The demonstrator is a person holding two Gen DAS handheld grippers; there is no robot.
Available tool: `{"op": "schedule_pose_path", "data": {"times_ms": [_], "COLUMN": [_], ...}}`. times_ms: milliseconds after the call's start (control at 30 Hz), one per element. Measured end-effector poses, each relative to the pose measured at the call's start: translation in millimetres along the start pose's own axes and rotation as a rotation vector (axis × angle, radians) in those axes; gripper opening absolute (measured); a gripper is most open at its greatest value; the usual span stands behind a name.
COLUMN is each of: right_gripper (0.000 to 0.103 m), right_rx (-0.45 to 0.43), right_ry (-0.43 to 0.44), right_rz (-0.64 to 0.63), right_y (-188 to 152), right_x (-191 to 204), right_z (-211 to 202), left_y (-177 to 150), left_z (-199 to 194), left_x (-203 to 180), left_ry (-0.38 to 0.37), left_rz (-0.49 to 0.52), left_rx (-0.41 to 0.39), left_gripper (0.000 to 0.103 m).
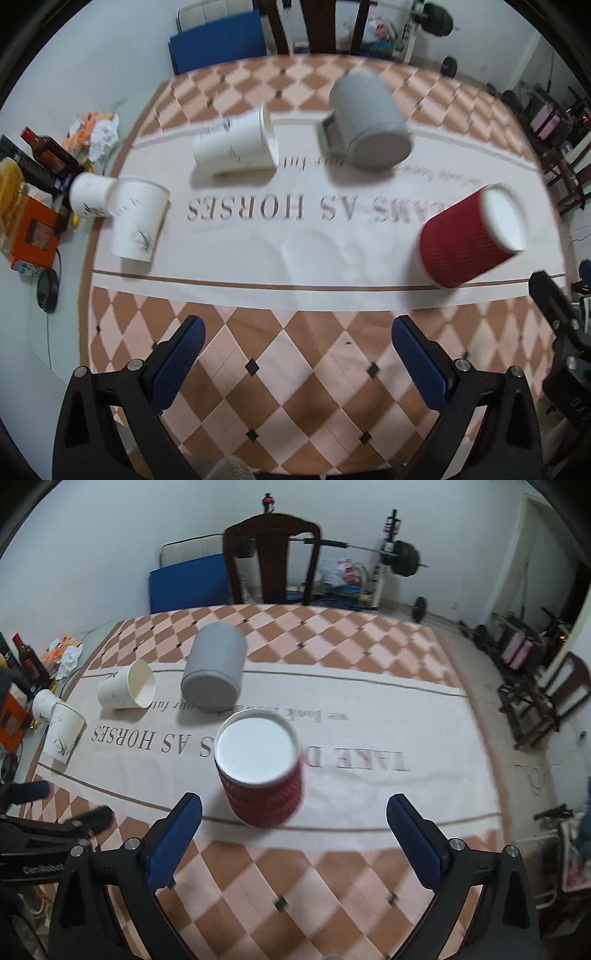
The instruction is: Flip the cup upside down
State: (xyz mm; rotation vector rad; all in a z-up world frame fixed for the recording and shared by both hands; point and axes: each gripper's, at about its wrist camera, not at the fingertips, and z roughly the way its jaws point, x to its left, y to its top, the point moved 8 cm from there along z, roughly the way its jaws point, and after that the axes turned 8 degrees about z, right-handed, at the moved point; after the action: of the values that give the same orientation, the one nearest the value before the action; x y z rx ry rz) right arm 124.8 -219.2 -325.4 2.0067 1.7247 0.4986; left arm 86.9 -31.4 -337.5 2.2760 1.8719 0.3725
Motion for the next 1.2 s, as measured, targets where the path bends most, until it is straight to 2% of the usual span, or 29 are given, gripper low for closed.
{"op": "schedule_pose_path", "data": {"times_ms": [300, 467, 567, 700, 933, 1200], "right_gripper": [0.101, 0.101, 0.101, 0.101, 0.101, 0.103], "right_rx": [-0.07, -0.105, -0.108, -0.141, -0.214, -0.194], "right_ry": [-0.072, -0.127, -0.127, -0.11, -0.124, -0.106], "right_rz": [0.142, 0.168, 0.187, 0.223, 0.185, 0.132], "right_y": [4, 0, -3, -4, 4, 14], "right_x": [-36, -44, -48, -57, -62, -63], "right_z": [-137, -209, -238, -283, -339, -347], "left_y": [6, -5, -11, -17, -23, -26], "left_z": [-115, -180, -209, -235, -271, -279], "left_x": [5, 1, 0, -1, -4, -7], "left_ry": [-0.01, -0.02, -0.025, -0.029, -0.019, 0.01], "left_rz": [0.058, 0.076, 0.078, 0.062, 0.02, -0.024], "left_rx": [-0.187, -0.258, -0.298, -0.318, -0.356, -0.331], "left_gripper": [0.103, 0.103, 0.103, 0.103, 0.103, 0.103]}}
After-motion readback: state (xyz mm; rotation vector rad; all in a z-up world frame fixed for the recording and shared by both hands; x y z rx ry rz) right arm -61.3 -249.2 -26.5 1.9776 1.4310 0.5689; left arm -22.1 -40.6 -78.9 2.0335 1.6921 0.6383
